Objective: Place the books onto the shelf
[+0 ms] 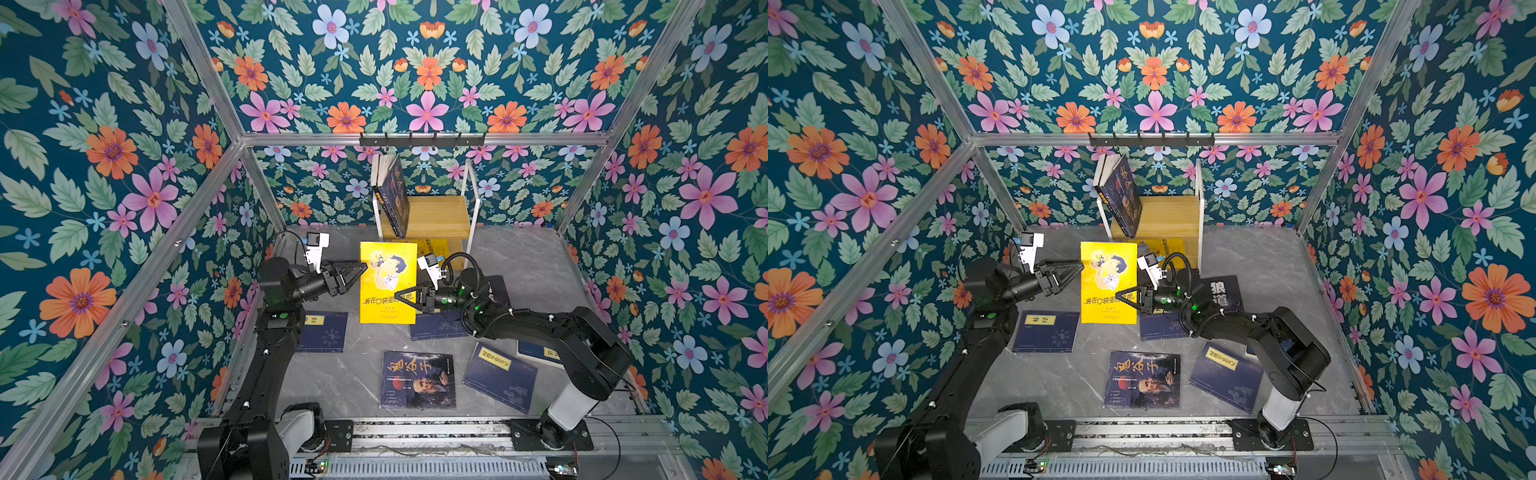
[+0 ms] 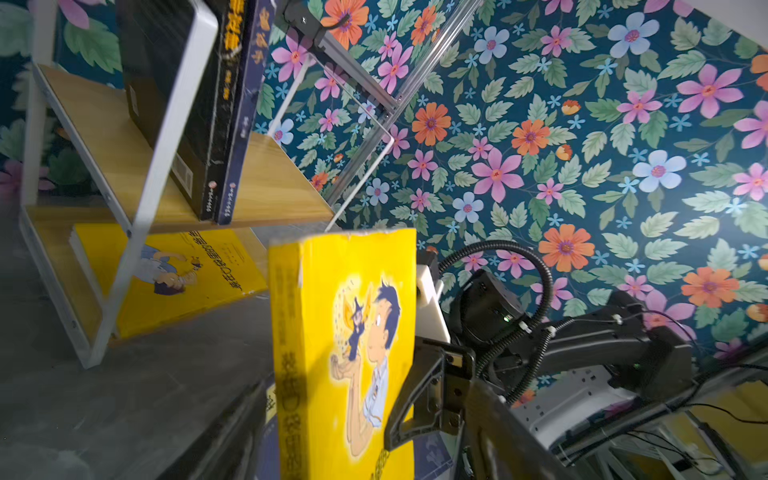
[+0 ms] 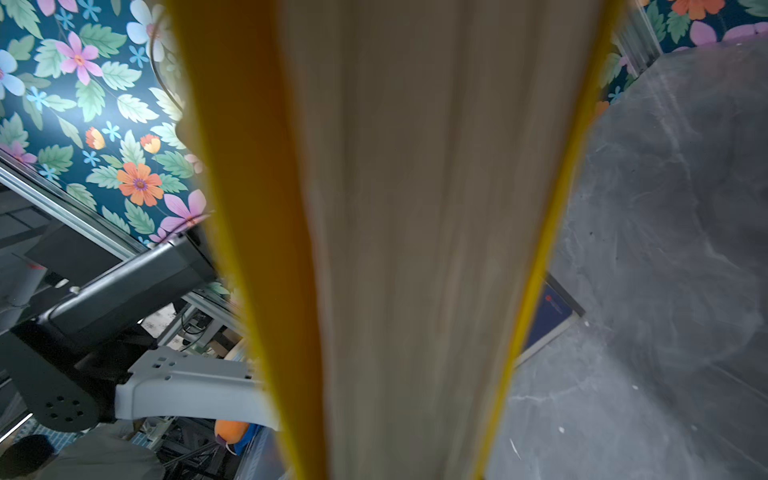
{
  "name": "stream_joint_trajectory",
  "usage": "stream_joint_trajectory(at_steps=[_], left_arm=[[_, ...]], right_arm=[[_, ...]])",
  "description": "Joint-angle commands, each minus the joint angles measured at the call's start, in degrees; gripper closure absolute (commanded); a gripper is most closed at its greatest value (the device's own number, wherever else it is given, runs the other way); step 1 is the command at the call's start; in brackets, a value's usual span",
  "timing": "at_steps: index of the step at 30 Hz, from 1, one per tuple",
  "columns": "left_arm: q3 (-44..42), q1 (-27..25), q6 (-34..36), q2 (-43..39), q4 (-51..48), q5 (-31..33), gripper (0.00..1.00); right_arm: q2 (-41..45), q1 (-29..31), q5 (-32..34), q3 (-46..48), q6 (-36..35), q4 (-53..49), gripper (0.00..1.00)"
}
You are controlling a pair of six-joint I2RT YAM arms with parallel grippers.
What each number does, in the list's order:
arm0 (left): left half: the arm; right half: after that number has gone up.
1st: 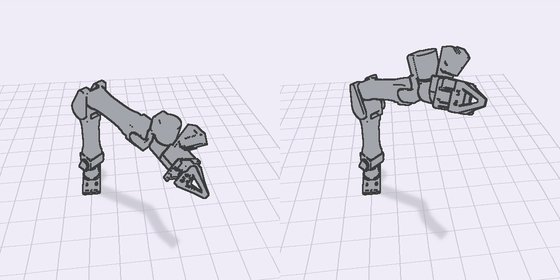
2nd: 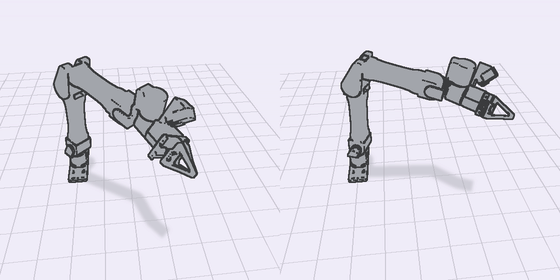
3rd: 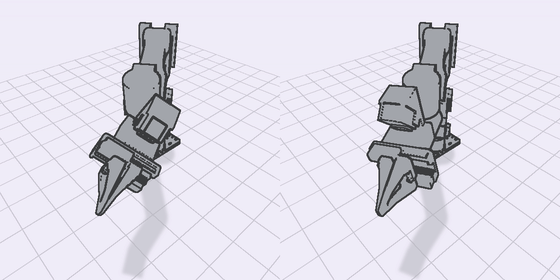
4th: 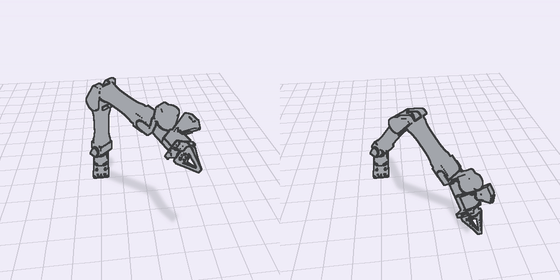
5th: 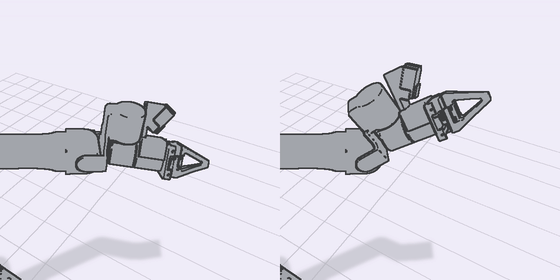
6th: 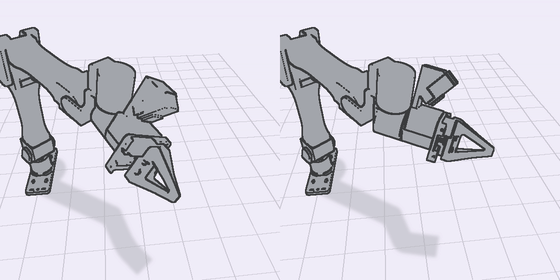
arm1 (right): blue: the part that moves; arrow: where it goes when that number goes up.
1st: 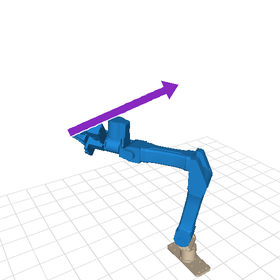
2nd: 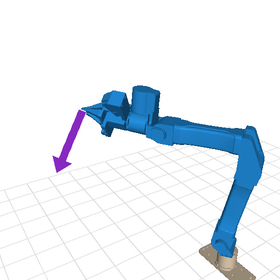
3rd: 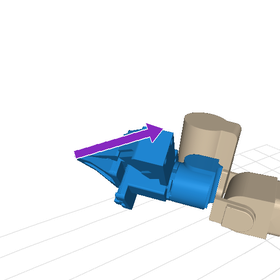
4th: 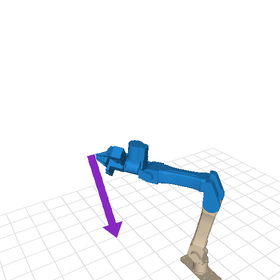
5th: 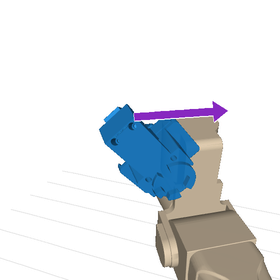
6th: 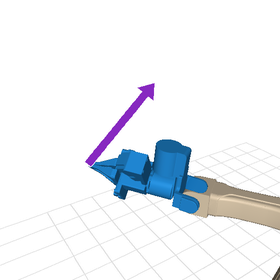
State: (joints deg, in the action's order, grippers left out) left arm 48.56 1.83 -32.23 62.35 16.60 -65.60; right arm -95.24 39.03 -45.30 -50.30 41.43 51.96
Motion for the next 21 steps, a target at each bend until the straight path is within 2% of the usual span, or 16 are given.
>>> stream_joint_trajectory(at_steps=[1,4,8,10,15,19,21], left_arm=[[8.1,0.1,22.0,1.2,-24.8,5.0,0.15],[16.0,0.1,31.0,3.2,-35.8,7.8,0.12],[23.6,0.1,37.0,5.7,-43.1,6.3,0.06],[27.2,-0.1,39.7,6.7,-46.2,5.4,0.06],[34.4,-1.2,53.1,8.3,-57.4,1.1,0.02],[36.5,-6.2,67.1,8.5,-68.5,3.6,0.00],[36.2,-9.2,71.9,8.7,-72.0,5.6,0.00]], right_arm=[[5.5,0.0,-1.9,1.0,-10.7,-7.6,1.00],[10.7,-0.1,-2.4,1.3,-21.6,-21.0,1.00],[15.2,-0.1,-1.5,-0.1,-34.5,-37.8,1.00],[16.5,0.0,-2.2,-1.7,-40.3,-46.1,1.00],[16.9,0.0,-3.0,-5.7,-51.2,-60.7,1.00],[15.3,0.0,-3.5,-9.8,-57.6,-70.2,1.00],[14.1,0.0,-3.3,-11.8,-59.6,-73.6,1.00]])
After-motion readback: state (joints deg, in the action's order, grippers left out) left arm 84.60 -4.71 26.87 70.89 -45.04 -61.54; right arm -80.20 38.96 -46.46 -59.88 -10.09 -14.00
